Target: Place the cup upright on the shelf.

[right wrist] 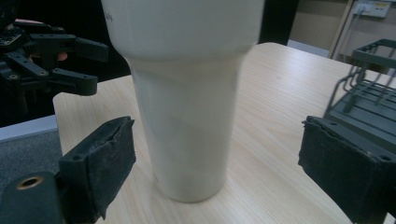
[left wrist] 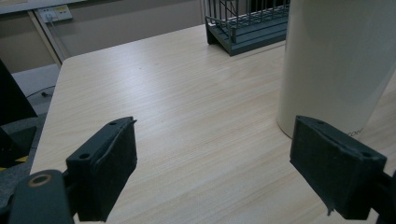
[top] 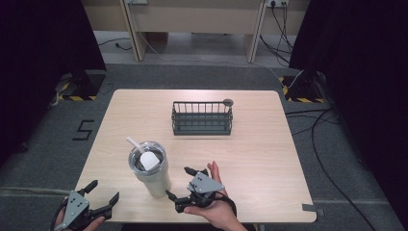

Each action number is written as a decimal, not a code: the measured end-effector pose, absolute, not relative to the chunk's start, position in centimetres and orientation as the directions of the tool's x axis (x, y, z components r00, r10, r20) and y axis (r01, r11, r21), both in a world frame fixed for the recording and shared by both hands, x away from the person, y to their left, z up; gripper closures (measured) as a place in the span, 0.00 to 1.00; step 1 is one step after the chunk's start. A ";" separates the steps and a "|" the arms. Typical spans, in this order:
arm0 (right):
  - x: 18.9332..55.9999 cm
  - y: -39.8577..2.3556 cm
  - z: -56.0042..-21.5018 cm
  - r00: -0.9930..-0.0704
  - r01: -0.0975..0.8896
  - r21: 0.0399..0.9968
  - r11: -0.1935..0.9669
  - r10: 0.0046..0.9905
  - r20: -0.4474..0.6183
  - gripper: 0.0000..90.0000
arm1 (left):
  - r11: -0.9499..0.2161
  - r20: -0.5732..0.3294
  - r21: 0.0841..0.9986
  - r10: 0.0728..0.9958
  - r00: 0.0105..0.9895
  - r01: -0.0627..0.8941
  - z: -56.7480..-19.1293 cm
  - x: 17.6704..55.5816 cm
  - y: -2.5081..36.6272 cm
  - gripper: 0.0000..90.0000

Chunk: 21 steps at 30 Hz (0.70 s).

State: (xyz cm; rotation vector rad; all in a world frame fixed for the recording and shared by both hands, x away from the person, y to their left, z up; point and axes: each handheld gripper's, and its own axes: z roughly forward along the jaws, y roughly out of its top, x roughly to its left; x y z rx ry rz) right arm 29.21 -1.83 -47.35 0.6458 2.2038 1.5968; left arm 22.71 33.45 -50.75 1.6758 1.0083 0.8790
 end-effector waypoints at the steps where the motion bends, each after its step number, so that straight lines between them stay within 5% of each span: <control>1: 29.3 -1.5 -47.4 -0.841 0.161 0.951 0.263 0.541 -0.007 0.12 | -0.202 0.099 0.954 0.911 0.401 0.222 -50.7 22.7 33.4 0.16; 21: 31.6 2.8 -49.0 -0.865 0.170 0.939 0.298 0.502 -0.003 0.08 | -0.193 0.091 0.960 0.901 0.425 0.204 -50.5 22.9 33.2 0.16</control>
